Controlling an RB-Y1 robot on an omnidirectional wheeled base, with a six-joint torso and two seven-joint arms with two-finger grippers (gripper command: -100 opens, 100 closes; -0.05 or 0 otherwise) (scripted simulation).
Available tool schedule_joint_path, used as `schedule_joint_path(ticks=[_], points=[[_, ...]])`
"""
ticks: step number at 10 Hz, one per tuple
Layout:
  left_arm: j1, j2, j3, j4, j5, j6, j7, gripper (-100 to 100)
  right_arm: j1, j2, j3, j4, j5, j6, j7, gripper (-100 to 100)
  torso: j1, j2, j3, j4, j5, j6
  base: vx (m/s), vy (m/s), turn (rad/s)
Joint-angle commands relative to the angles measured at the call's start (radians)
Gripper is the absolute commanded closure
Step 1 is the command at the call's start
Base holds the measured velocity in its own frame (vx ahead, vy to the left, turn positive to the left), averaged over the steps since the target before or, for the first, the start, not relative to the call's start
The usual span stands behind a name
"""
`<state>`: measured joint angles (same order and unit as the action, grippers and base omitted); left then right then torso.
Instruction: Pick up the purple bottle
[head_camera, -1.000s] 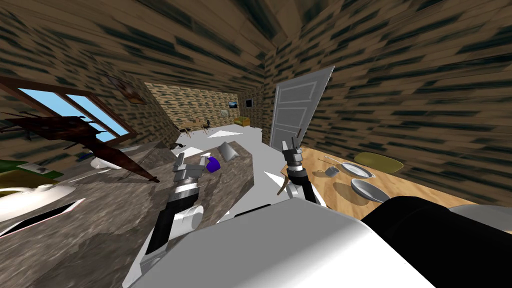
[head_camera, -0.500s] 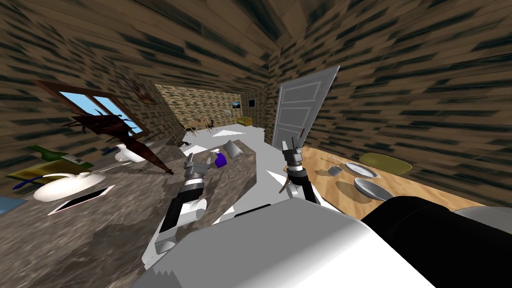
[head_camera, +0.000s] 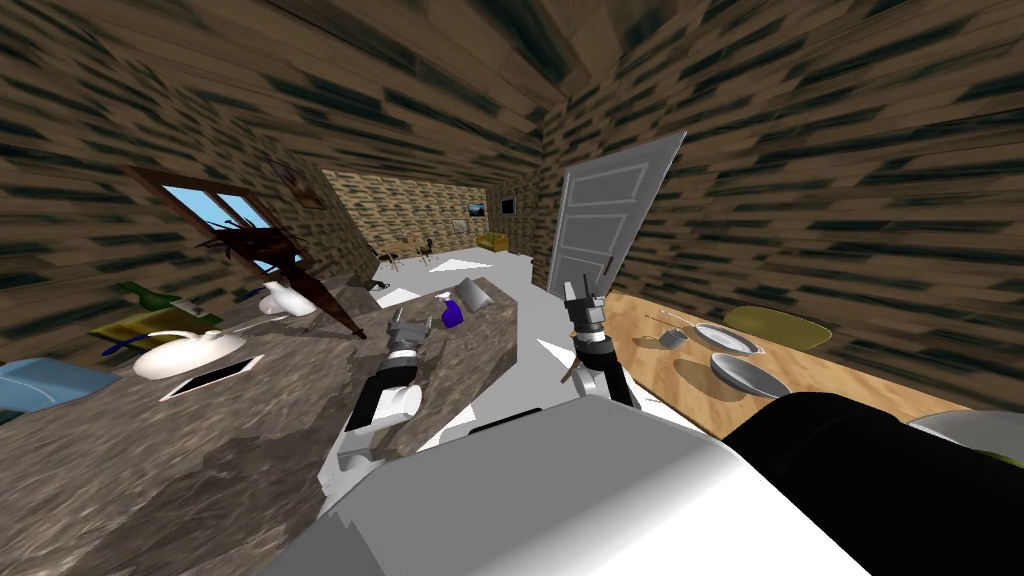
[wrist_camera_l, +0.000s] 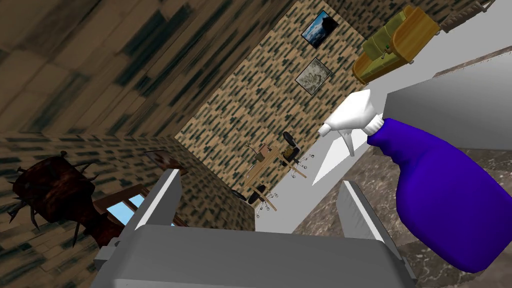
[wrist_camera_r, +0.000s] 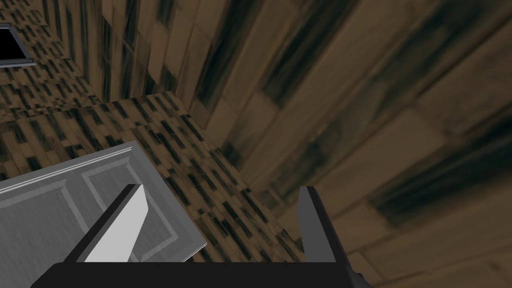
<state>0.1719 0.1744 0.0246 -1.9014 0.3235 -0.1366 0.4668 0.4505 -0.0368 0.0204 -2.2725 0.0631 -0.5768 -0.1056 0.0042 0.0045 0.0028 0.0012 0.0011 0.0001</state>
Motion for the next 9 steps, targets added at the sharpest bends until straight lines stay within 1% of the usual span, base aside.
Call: schedule_joint_path(ticks=[1, 2, 3, 4, 5, 6, 7, 8, 9], points=[[-0.05, 0.003, 0.005, 0.05, 0.033, 0.05, 0.044, -100, 0.0, 0.0, 0.0, 0.0, 0.0, 0.0, 0.0, 0, 0.0, 0.0, 0.0, 0.0, 0.0, 0.0, -0.051, 0.089, 0.048], [-0.051, 0.003, 0.005, 0.062, 0.033, 0.054, 0.044, -100, 0.0, 0.0, 0.0, 0.0, 0.0, 0.0, 0.0, 0, 0.001, -0.001, 0.0, 0.0, 0.0, 0.0, -0.043, 0.073, 0.021], [-0.092, 0.002, 0.005, 0.097, 0.059, 0.095, 0.078, -100, 0.0, 0.0, 0.0, 0.0, 0.0, 0.0, 0.0, 0, 0.0, -0.001, -0.001, 0.0, 0.0, 0.0, -0.057, 0.084, 0.054], [-0.098, 0.002, 0.005, 0.121, 0.059, 0.095, 0.078, -100, 0.0, 0.0, 0.0, 0.0, 0.0, 0.0, 0.0, 0, 0.001, -0.001, -0.001, 0.0, 0.0, 0.0, -0.057, 0.072, 0.016], [-0.142, 0.001, 0.006, 0.159, 0.084, 0.135, 0.111, -100, 0.0, 0.0, 0.0, 0.0, 0.0, 0.0, 0.0, 0, 0.0, -0.001, 0.0, 0.0, 0.0, 0.0, -0.059, 0.086, 0.037], [-0.147, 0.001, 0.006, 0.181, 0.084, 0.138, 0.111, -100, 0.0, 0.0, 0.0, 0.0, 0.0, 0.0, 0.0, 0, 0.0, -0.001, 0.0, 0.0, 0.0, 0.0, -0.041, 0.088, 0.007], [-0.19, -0.001, 0.006, 0.21, 0.109, 0.182, 0.143, -100, 0.0, 0.0, 0.0, 0.0, 0.0, 0.0, 0.0, 0, 0.001, -0.001, -0.001, 0.0, 0.0, 0.0, -0.049, 0.1, 0.022], [-0.198, -0.001, 0.006, 0.243, 0.109, 0.182, 0.143, -100, 0.0, 0.0, 0.0, 0.0, 0.0, 0.0, 0.0, 0, 0.001, -0.001, -0.001, 0.0, 0.0, 0.0, -0.039, 0.087, 0.002], [-0.239, -0.002, 0.007, 0.273, 0.134, 0.227, 0.174, -100, 0.0, 0.0, 0.0, 0.0, 0.0, 0.0, 0.0, 0, 0.001, -0.002, -0.001, 0.0, 0.0, 0.0, -0.033, 0.104, 0.01]])
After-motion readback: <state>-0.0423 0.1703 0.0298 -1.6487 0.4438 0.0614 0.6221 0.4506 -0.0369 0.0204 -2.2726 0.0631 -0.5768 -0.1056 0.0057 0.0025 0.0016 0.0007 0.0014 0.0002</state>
